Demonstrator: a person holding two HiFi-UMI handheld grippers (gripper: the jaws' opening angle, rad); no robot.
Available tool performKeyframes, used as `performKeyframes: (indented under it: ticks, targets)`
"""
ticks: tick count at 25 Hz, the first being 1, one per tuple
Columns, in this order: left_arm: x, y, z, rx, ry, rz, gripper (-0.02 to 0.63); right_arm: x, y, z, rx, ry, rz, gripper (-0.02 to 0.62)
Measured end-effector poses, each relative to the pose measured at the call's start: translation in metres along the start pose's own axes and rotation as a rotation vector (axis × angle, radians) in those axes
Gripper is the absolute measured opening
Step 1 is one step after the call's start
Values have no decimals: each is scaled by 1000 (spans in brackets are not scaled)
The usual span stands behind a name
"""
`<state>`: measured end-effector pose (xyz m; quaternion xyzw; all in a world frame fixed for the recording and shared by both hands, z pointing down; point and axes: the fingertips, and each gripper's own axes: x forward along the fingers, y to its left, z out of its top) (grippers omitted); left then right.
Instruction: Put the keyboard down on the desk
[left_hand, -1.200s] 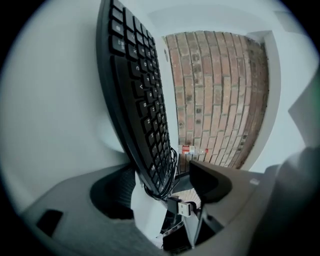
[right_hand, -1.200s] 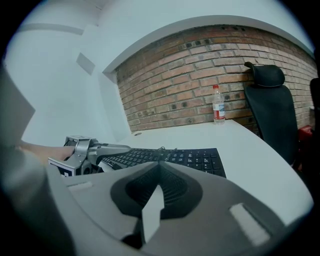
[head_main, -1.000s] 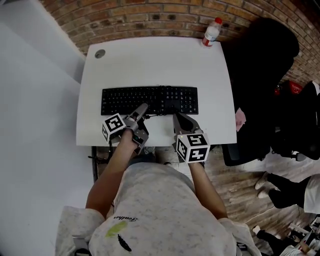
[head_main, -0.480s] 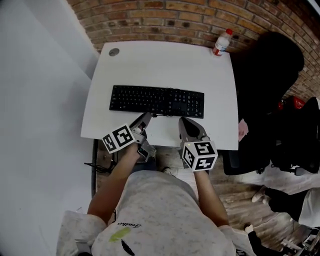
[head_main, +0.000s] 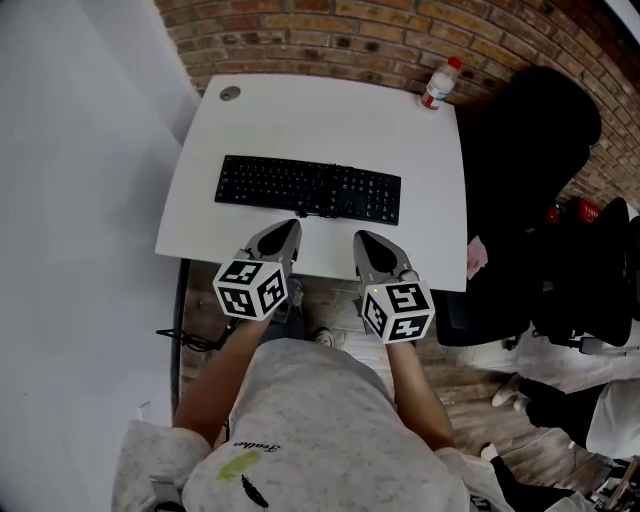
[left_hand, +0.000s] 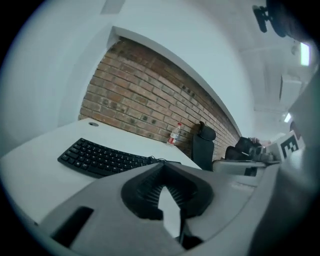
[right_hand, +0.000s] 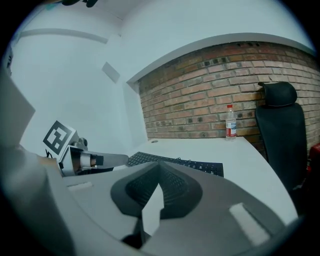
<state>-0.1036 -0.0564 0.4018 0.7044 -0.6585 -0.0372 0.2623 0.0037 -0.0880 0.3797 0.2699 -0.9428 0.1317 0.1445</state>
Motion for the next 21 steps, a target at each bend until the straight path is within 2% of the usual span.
performKeyframes:
  ticks: [6, 21]
  targets:
    - [-9, -14, -7, 68, -7, -2, -8, -12, 6, -2, -37, -13, 6, 11]
    - [-9, -24, -17, 79, 11, -5, -8, -19, 6, -5, -48, -14, 14, 11]
